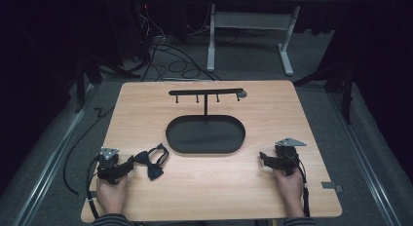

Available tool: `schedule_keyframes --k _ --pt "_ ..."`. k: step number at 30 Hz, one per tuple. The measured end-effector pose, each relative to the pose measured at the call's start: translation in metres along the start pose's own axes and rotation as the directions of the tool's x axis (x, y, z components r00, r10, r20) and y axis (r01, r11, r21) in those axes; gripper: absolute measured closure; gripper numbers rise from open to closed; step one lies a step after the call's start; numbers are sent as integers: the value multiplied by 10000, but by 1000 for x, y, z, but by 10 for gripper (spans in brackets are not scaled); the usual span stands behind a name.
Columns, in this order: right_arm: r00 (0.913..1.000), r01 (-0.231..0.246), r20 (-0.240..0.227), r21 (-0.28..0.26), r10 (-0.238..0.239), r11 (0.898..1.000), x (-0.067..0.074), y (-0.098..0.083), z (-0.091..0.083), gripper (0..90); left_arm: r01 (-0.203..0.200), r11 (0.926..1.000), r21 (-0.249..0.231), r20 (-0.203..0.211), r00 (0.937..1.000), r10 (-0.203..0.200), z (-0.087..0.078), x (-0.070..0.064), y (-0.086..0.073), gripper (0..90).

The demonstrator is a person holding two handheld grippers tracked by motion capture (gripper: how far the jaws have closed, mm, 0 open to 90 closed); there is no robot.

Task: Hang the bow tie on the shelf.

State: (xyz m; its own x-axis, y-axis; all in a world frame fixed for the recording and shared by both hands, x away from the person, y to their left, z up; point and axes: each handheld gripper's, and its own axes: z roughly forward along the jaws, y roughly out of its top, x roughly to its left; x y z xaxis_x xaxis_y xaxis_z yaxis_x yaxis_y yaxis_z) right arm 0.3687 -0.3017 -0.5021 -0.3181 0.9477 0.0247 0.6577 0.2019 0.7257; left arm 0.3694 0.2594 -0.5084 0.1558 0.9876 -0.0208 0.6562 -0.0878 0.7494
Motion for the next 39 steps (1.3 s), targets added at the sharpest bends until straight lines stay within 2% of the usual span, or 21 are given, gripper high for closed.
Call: schedule_keyframes --k 29,34,38,39 --pt "10000 -37 -11 -2 37 10000 0 0 0 289 14 10000 10 8 10000 -14 0 0 0 393" --pt "10000 -7 5 4 7 10000 0 0 0 289 257 9997 -39 265 9993 -256 -1 1 1 410" --pt "10000 -30 -5 -2 30 10000 0 0 0 289 181 9998 -105 383 9991 -176 -5 1 3 410" --pt "10000 -29 -5 -1 29 10000 0 0 0 289 276 9994 -218 575 9980 -263 -8 2 4 410"
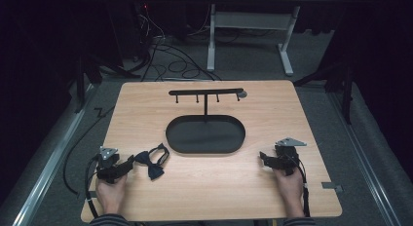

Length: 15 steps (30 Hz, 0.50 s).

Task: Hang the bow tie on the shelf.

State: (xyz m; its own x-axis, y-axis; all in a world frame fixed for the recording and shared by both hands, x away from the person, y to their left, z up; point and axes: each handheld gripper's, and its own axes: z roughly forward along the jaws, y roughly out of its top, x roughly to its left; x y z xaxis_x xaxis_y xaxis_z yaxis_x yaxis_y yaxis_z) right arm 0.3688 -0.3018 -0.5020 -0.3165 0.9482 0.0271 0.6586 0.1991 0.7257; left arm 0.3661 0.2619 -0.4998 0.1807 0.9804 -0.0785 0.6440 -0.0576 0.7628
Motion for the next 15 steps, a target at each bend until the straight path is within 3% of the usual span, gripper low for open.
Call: schedule_keyframes --k 2,5,15 --pt "10000 8 2 0 -8 10000 0 0 0 289 186 9997 -185 303 9994 -181 -5 2 2 409" --pt "10000 -3 -4 0 3 10000 0 0 0 289 196 9994 -292 445 9988 -183 -11 1 5 409" --pt "10000 -10 -8 -2 10 10000 0 0 0 289 -292 9984 -477 985 9946 338 -26 -11 14 433"
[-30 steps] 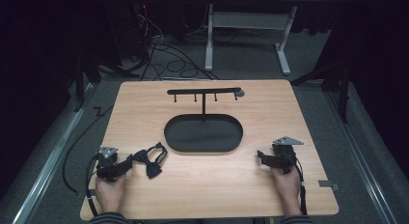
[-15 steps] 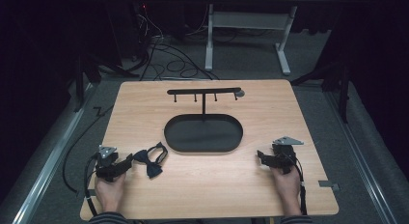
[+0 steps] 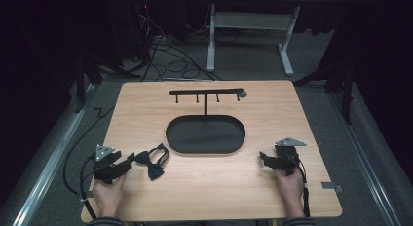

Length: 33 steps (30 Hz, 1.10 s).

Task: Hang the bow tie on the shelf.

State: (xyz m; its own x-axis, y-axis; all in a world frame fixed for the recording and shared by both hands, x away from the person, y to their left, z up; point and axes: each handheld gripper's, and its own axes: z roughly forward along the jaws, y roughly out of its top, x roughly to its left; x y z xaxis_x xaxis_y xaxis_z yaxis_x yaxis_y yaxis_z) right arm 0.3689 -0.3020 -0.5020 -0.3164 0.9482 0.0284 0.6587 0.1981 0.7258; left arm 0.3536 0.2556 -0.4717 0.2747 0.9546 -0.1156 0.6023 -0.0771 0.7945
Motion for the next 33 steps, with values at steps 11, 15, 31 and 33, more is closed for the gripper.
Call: schedule_keyframes --k 11,15,31,33 --pt "10000 -3 -20 -3 3 10000 0 0 0 289 -846 9958 344 625 9946 823 11 -25 11 448" --pt "10000 -3 -19 -3 3 10000 0 0 0 289 -1143 9921 514 768 9909 1102 19 -34 16 469" --pt "10000 -12 -16 -2 12 10000 0 0 0 289 -2107 9669 1440 1154 9740 1951 51 -49 25 607" --pt "10000 -11 -14 -1 11 10000 0 0 0 288 -2109 9666 1456 1129 9742 1956 53 -50 25 617"
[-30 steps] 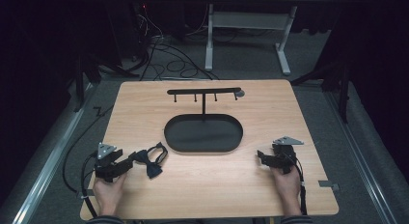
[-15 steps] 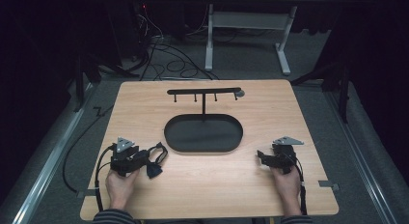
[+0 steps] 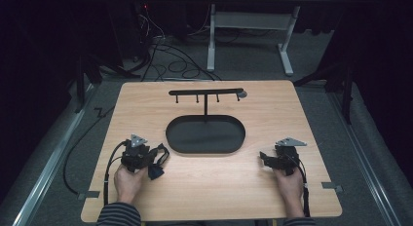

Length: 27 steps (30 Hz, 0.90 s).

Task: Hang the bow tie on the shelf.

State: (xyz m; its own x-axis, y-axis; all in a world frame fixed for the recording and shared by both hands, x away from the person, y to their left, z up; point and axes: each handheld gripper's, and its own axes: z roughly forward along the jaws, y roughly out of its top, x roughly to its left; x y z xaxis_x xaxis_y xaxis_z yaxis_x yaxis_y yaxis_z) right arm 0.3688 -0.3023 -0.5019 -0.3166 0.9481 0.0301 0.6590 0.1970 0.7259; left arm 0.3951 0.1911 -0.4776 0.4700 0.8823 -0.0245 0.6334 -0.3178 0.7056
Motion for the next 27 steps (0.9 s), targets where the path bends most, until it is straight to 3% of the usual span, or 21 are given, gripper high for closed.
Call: schedule_keyframes --k 12,27 --pt "10000 5 -12 -4 -5 10000 0 0 0 288 -4 9994 340 -21 10000 5 13 3 2 748" --pt "10000 -3 -14 -6 3 10000 0 0 0 288 -40 9991 411 65 10000 37 12 4 1 861"
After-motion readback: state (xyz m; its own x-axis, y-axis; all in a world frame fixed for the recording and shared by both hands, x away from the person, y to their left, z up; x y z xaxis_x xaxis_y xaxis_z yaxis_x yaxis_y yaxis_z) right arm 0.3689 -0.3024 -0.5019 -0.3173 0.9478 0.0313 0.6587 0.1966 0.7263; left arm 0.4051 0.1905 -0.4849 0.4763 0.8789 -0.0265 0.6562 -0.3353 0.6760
